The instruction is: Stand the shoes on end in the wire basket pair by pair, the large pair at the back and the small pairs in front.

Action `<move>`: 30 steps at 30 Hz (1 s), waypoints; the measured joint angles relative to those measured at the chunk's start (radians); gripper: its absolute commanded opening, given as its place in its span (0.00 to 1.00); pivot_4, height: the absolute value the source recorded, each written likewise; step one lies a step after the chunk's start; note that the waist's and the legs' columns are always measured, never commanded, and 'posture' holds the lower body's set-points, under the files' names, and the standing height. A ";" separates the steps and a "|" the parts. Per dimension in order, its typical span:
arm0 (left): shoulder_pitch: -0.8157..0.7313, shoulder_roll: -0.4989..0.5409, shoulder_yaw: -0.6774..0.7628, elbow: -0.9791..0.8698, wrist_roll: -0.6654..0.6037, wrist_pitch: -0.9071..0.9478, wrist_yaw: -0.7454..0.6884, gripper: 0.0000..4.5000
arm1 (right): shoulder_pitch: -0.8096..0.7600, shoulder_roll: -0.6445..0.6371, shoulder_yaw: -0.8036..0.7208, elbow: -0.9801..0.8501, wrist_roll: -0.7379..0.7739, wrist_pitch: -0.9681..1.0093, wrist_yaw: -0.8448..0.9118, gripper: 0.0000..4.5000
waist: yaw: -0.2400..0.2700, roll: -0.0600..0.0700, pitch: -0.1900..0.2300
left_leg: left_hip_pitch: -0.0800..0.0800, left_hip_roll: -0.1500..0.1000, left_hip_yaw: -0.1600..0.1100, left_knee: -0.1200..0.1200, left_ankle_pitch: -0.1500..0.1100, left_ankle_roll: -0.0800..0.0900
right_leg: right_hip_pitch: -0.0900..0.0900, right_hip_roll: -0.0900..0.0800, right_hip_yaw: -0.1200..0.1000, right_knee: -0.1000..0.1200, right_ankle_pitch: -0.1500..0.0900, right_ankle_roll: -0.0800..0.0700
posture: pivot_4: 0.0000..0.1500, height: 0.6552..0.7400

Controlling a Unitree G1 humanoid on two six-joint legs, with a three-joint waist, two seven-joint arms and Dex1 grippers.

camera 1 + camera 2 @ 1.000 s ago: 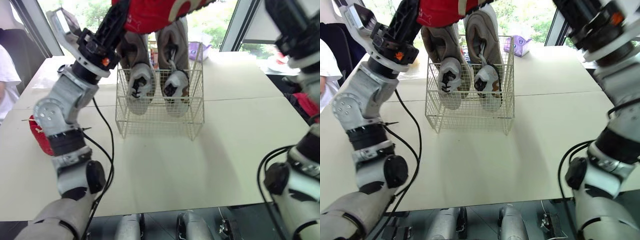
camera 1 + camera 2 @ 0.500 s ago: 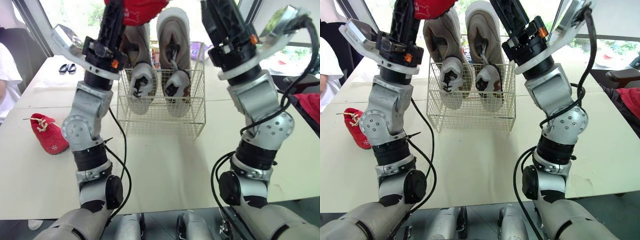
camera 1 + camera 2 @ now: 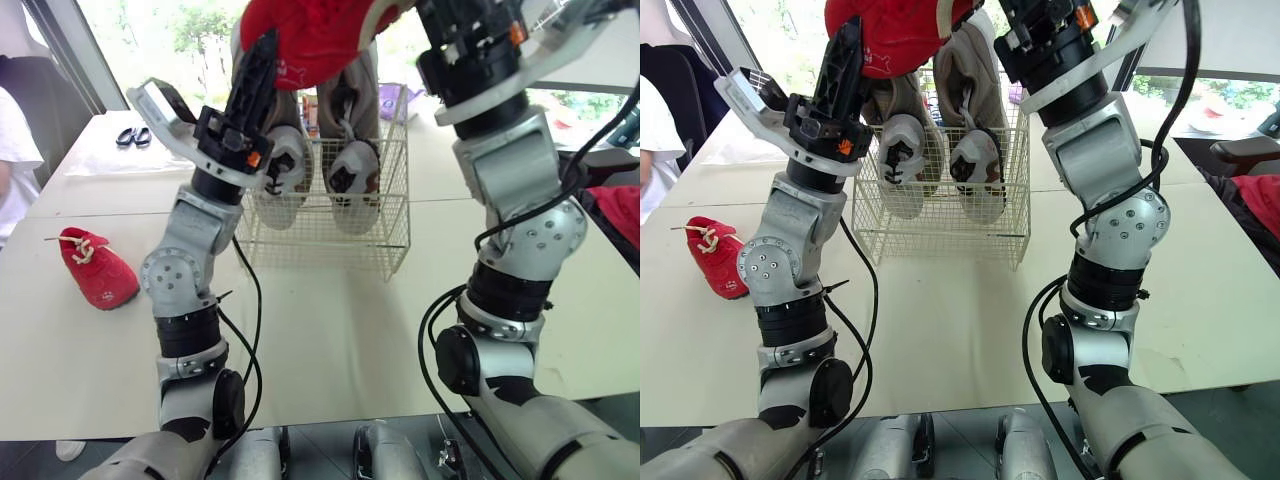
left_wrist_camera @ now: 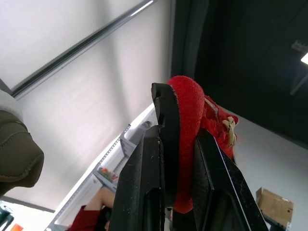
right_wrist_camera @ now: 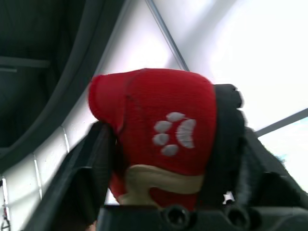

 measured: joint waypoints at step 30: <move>0.622 0.483 -0.082 -0.526 0.114 0.160 0.307 0.77 | 0.072 -0.610 0.212 0.296 -0.413 0.026 0.898 0.22 | -0.006 0.000 0.000 | 0.001 0.001 0.001 -0.002 -0.001 0.000 | -0.001 0.000 0.000 -0.002 0.000 0.000 | 1.00 0.45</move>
